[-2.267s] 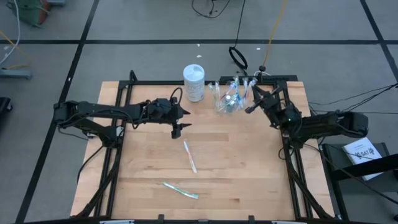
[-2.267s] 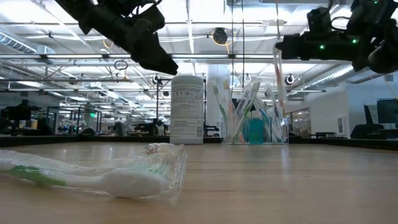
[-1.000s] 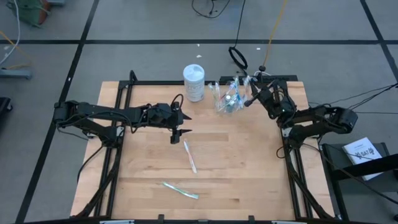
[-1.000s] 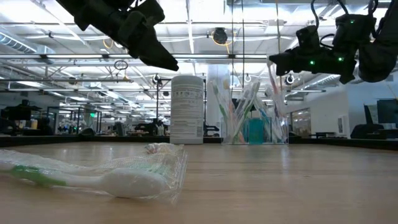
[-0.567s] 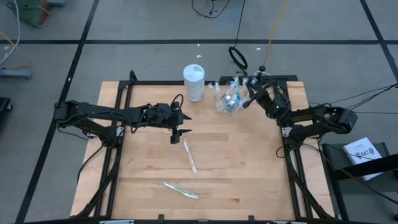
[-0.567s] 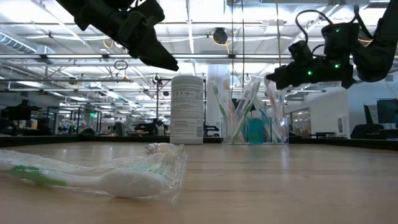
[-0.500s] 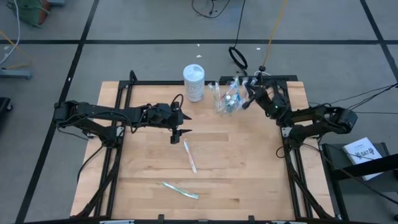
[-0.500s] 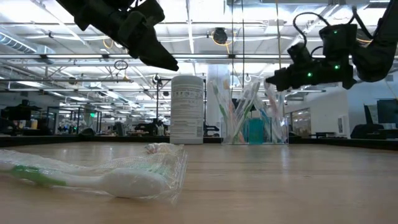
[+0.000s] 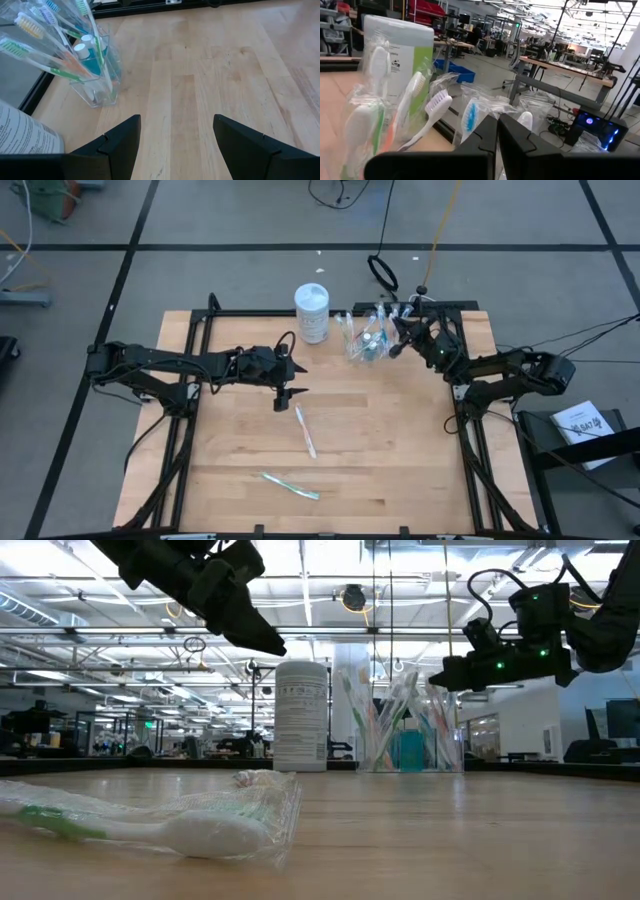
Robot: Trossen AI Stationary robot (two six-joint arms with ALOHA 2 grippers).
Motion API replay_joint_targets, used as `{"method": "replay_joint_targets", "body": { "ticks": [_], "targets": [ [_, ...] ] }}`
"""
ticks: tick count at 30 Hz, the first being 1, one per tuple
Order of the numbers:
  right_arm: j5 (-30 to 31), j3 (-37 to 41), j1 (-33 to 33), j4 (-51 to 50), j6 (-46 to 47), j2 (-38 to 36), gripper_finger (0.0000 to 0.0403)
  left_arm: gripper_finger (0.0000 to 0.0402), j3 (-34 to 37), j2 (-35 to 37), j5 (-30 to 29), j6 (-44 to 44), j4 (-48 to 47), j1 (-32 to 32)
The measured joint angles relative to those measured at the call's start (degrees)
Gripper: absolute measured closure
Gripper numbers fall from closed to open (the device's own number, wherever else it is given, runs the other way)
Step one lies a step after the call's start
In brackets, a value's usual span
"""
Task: Pick & Place toothbrushing station
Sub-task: Put the orange toothbrush into the transparent organizer
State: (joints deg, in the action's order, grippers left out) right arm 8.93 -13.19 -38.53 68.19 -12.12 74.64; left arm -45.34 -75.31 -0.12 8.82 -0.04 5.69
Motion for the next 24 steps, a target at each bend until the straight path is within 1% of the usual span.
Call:
{"method": "replay_joint_targets", "body": {
  "ticks": [3, 6, 16, 20, 24],
  "targets": [
    [0.0, 0.0, 0.0, 0.1, 1.7, 0.0, 0.0392, 0.0147, 0.0, 0.0, 0.0, -0.1, -0.3, 0.0],
    [0.0, 0.1, 0.0, -0.2, 3.4, 0.0, 0.0376, 0.0146, 0.0, 0.0, 0.0, -0.1, -0.3, 0.0],
    [0.0, 0.1, 0.0, -1.1, 3.9, 0.0, 0.0292, 0.0146, 0.0, 0.0, 0.0, -0.1, -1.6, 0.0],
    [0.0, 0.2, 0.0, -1.1, 1.2, -1.7, 0.0268, 0.0146, 0.0, 0.0, 0.0, -0.1, -1.6, 0.0],
    [0.0, 0.2, 1.1, -1.2, -2.5, -5.1, 0.0257, 0.0147, 0.0, 0.0, 0.0, 0.5, -1.6, 0.0]
  ]
}}
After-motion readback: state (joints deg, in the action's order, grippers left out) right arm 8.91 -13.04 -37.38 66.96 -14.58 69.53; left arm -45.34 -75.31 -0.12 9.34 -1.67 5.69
